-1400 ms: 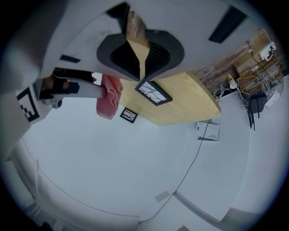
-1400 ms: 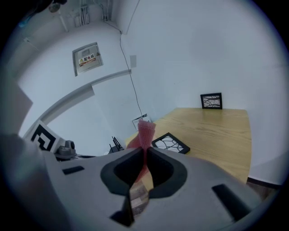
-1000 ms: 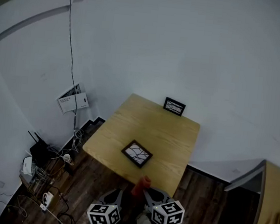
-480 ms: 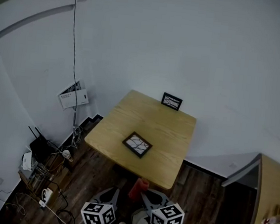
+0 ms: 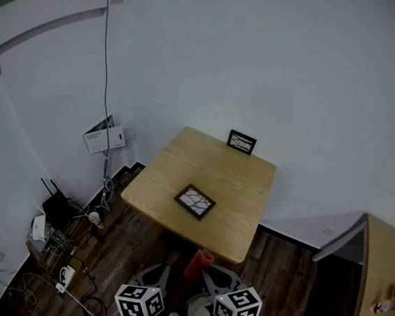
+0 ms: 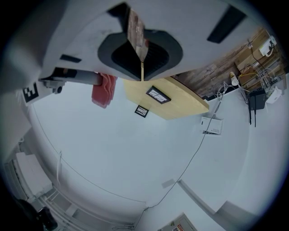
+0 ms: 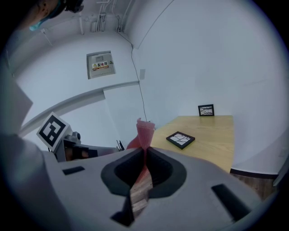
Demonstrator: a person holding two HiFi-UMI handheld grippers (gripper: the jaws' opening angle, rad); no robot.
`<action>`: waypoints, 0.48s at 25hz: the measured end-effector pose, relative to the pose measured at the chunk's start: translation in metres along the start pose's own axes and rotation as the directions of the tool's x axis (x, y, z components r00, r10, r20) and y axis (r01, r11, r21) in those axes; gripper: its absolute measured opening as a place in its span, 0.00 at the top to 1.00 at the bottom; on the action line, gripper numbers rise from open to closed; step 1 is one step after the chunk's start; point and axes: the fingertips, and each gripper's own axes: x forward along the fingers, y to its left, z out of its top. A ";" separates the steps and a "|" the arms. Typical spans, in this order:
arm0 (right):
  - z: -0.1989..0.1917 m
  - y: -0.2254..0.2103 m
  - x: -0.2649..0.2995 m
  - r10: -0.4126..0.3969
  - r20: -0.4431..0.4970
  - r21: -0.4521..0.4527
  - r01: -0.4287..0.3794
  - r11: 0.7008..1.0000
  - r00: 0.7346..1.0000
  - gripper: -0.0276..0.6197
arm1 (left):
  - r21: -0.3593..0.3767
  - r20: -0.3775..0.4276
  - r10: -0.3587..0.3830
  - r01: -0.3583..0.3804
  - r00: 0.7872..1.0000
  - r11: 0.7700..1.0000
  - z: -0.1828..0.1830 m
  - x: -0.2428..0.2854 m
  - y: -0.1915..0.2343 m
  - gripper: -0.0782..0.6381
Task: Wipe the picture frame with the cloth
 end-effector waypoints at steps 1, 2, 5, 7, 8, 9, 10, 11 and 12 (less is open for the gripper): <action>0.000 0.000 0.000 -0.001 0.000 0.001 0.001 1.000 1.000 0.93 | -0.002 0.001 -0.002 0.002 1.000 1.000 0.000 0.000 0.000 0.87; 0.001 0.000 0.000 -0.001 0.001 0.000 0.001 1.000 1.000 0.93 | -0.002 0.002 -0.004 0.004 1.000 1.000 0.001 0.000 0.000 0.87; 0.002 0.001 0.001 -0.002 0.004 -0.010 0.002 1.000 1.000 0.93 | 0.000 0.003 -0.010 0.010 1.000 1.000 0.002 0.001 -0.001 0.87; 0.004 0.002 0.001 -0.001 0.005 -0.013 0.002 1.000 1.000 0.93 | 0.002 0.004 -0.012 0.012 1.000 1.000 0.003 0.001 -0.001 0.87; 0.004 0.001 0.002 -0.001 0.006 -0.014 0.001 1.000 1.000 0.93 | 0.003 0.006 -0.012 0.012 1.000 1.000 0.004 0.001 0.000 0.87; 0.005 0.001 0.002 -0.001 0.007 -0.014 0.001 1.000 1.000 0.93 | 0.002 0.009 -0.012 0.012 1.000 1.000 0.004 0.001 0.000 0.87; 0.005 0.001 0.002 0.000 0.009 -0.015 0.000 1.000 1.000 0.93 | 0.000 0.010 -0.012 0.012 1.000 1.000 0.004 0.001 0.000 0.87; 0.006 0.001 0.002 0.001 0.010 -0.015 0.000 1.000 1.000 0.93 | -0.002 0.012 -0.012 0.012 1.000 1.000 0.004 0.001 0.001 0.87; 0.006 0.001 0.002 0.001 0.011 -0.017 -0.001 1.000 1.000 0.93 | -0.004 0.013 -0.012 0.012 1.000 1.000 0.004 0.001 0.001 0.87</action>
